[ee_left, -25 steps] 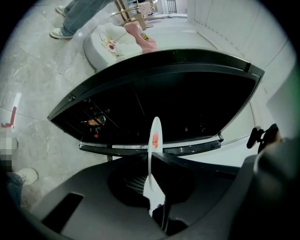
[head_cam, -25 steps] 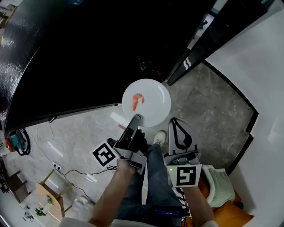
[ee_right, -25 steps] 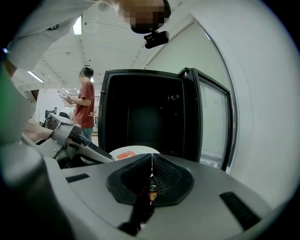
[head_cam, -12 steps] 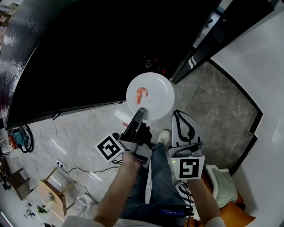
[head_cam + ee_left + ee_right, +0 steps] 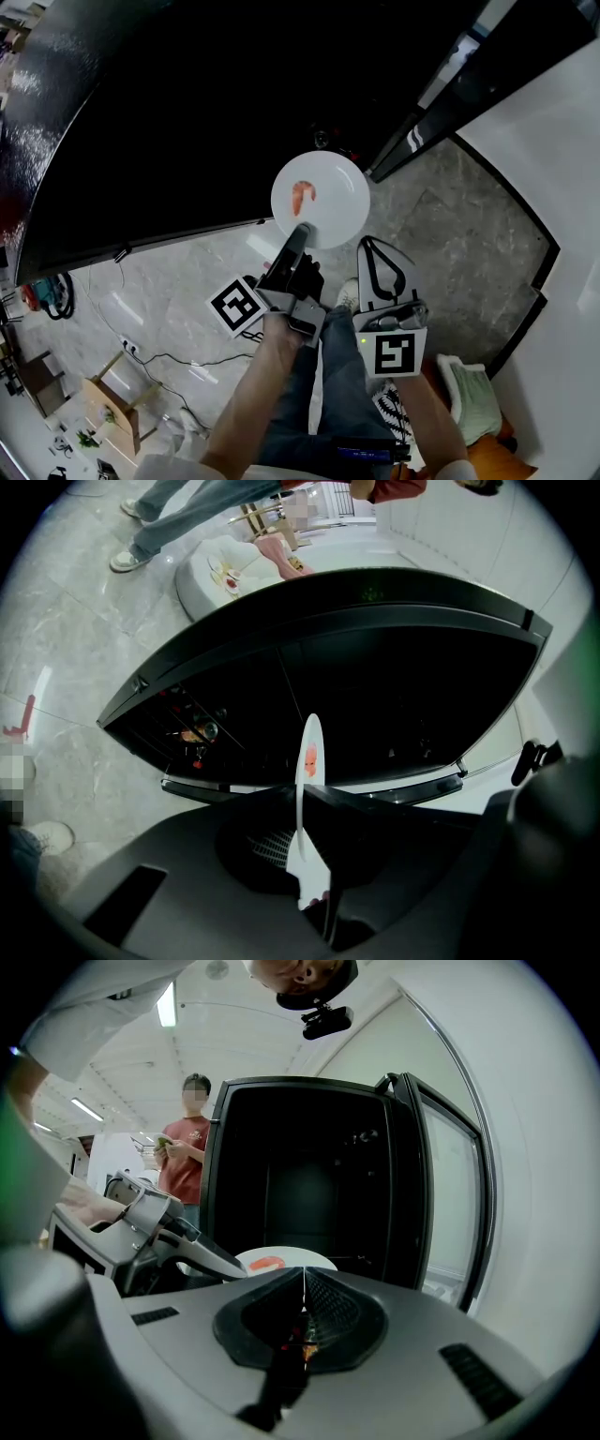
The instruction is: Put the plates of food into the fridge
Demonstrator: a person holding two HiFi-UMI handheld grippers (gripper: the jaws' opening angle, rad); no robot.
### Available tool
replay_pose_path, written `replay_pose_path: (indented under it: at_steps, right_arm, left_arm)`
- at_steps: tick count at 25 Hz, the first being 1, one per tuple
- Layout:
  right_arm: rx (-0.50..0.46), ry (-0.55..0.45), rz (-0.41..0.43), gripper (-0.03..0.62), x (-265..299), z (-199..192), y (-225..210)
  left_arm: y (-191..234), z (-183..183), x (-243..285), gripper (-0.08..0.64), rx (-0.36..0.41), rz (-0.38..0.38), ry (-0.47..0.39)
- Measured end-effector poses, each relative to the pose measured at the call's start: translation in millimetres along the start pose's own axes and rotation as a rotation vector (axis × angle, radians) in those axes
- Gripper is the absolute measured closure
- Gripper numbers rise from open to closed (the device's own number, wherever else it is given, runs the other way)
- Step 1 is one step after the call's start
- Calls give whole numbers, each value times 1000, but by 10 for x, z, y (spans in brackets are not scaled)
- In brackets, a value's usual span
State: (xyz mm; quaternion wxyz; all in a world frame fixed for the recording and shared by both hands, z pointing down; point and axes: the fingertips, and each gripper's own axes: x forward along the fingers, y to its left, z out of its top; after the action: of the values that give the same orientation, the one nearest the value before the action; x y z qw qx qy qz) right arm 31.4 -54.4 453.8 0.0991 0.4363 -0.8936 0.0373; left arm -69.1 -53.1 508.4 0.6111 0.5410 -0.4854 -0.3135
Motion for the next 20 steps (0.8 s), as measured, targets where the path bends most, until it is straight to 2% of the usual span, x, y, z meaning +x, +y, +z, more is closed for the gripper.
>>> replay_pose_path:
  at_steps: [7,11,16,20]
  right_arm:
    - [-21,25,22,583,163,-50,-11]
    - [-15,8,21,583,292,-73,-45]
    - [-55,67,44,583,499,-244,-108]
    - [-25,46,29,583,623,-261,-170]
  left_arm:
    - [27,91,122,545,6,11,-9]
    - [40,167,243,545,-23,20,-28]
    - [105,350,485,545,-33,29,-53]
    - [160,443,617,545,-69,41,-82]
